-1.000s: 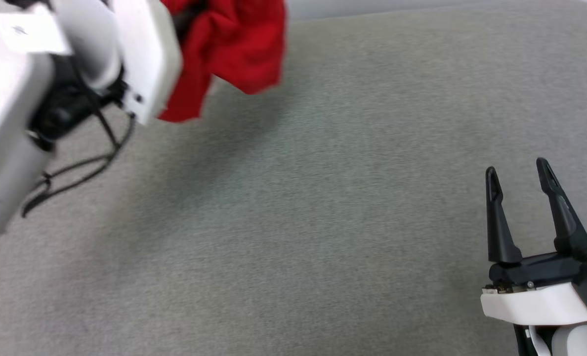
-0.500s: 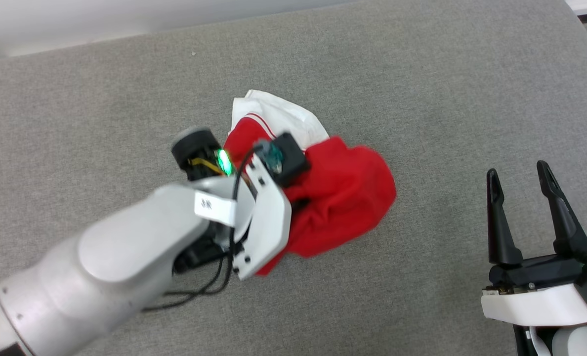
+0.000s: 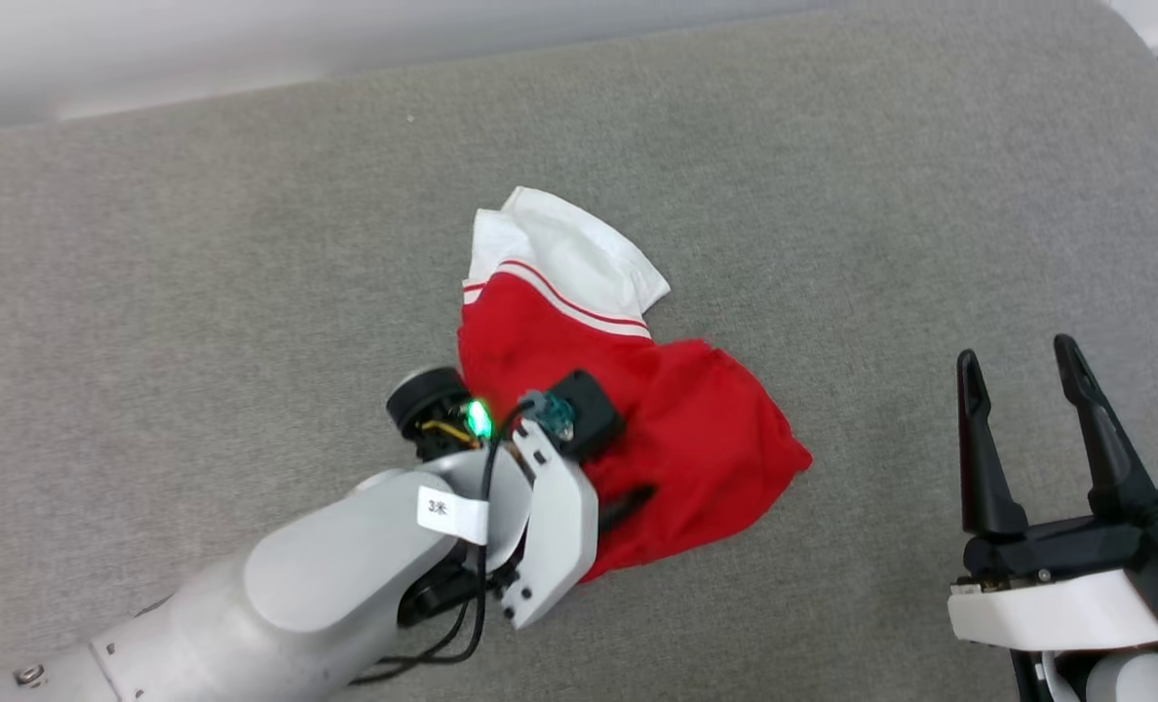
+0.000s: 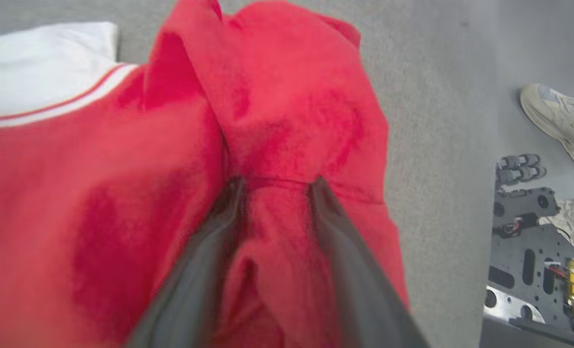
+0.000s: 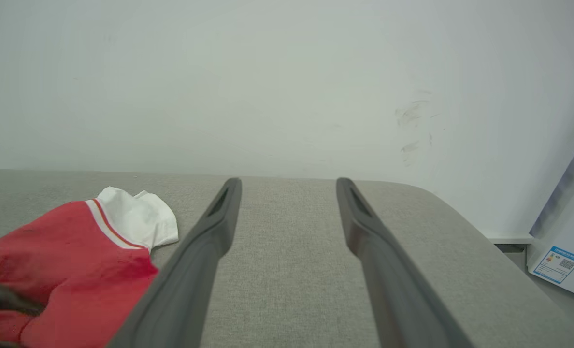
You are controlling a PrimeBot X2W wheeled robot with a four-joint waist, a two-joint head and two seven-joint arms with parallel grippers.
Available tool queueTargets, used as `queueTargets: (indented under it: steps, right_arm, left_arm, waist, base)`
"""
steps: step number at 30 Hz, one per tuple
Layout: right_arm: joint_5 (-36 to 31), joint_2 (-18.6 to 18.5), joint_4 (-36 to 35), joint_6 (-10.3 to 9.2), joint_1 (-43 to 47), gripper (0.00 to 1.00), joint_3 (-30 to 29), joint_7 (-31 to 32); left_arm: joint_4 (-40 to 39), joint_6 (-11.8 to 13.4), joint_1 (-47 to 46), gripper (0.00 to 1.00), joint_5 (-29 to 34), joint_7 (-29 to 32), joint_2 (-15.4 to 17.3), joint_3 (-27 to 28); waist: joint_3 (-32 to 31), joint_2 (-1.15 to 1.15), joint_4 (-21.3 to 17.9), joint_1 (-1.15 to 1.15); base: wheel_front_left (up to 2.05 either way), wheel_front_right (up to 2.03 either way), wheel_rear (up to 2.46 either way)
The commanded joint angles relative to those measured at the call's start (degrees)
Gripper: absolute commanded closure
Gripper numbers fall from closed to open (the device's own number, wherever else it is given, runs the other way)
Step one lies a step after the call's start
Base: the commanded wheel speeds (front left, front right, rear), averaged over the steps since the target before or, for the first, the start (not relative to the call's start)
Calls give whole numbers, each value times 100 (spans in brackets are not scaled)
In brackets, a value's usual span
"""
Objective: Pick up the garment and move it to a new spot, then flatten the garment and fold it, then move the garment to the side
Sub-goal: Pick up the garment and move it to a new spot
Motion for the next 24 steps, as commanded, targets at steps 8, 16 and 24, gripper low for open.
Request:
queueTargets:
  steps: [8, 16, 24]
  right_arm:
    - [-98, 10, 97, -2, 270, 0, -25, -14]
    - [-101, 9, 147, -2, 446, 0, -27, -14]
    - [-9, 9, 148, -2, 592, 0, -63, -13]
  left_arm:
    - [-202, 816, 105, 0, 516, -1850, -133, 732]
    - [-392, 2220, 733, 0, 954, -3029, 183, 1433]
    - [-1006, 3382, 2019, 0, 1505, -3166, 316, 2667]
  waist:
    - [-599, 0, 352, 0]
    - [-987, 0, 623, 0]
    - [-1141, 0, 817, 0]
  base:
    - [0, 0, 0]
    - [0, 0, 0]
    - [0, 0, 0]
